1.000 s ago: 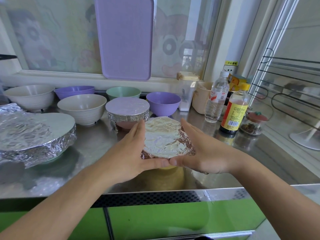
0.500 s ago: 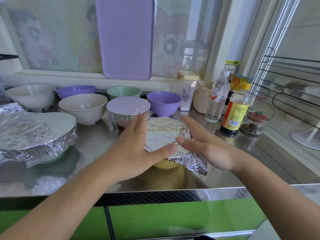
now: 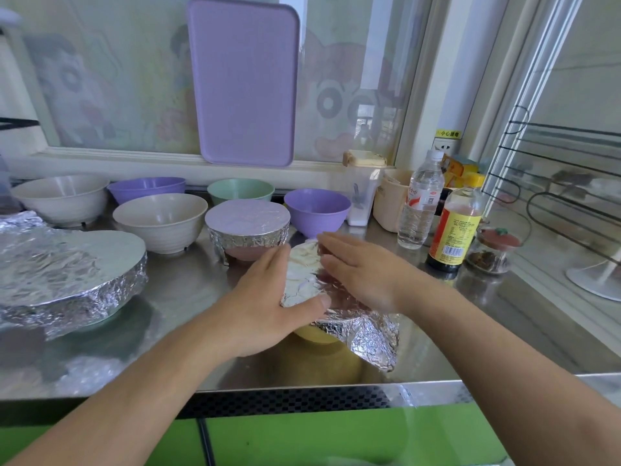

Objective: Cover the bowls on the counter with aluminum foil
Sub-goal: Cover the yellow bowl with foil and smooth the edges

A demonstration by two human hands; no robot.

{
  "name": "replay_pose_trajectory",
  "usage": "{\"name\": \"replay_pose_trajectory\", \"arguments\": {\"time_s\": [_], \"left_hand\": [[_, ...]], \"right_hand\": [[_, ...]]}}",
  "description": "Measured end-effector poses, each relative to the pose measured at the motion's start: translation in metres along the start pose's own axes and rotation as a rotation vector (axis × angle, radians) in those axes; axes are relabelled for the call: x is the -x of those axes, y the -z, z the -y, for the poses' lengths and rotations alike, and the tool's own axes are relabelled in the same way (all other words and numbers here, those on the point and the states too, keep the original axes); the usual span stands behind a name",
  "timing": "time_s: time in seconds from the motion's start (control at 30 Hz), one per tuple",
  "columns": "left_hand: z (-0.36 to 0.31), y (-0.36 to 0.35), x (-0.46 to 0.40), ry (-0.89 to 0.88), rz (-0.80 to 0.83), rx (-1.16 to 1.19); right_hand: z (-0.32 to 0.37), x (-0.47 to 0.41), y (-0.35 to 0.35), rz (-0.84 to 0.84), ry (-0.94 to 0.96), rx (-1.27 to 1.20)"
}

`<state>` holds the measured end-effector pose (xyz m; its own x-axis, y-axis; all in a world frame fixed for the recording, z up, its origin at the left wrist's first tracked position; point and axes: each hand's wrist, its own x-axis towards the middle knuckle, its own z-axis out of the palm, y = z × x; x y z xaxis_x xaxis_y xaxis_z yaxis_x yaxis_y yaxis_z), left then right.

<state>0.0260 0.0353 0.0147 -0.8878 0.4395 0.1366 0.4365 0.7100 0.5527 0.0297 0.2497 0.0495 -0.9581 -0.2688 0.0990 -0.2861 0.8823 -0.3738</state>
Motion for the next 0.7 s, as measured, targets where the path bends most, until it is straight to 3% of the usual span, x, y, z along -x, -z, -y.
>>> {"name": "replay_pose_trajectory", "arguments": {"time_s": [0.17, 0.27, 0.4, 0.53, 0.6, 0.7], "left_hand": [[0.002, 0.002, 0.000, -0.001, 0.018, -0.037], [-0.013, -0.001, 0.008, -0.005, -0.072, -0.153], [-0.044, -0.019, 0.015, 0.064, -0.264, -0.181], [-0.048, -0.027, 0.015, 0.104, -0.171, -0.088], [-0.040, -0.025, 0.014, 0.115, -0.145, -0.084], [-0.032, -0.023, 0.015, 0.098, -0.156, -0.085]], "right_hand": [[-0.012, -0.013, -0.009, 0.011, 0.132, 0.202], [-0.020, -0.020, -0.017, 0.004, 0.150, 0.181], [-0.033, -0.028, -0.021, 0.052, 0.141, -0.035], [-0.029, -0.022, -0.012, 0.062, 0.065, -0.193], [-0.016, -0.007, 0.000, 0.054, -0.001, -0.116], [-0.018, 0.012, 0.015, 0.228, -0.049, -0.366]]}}
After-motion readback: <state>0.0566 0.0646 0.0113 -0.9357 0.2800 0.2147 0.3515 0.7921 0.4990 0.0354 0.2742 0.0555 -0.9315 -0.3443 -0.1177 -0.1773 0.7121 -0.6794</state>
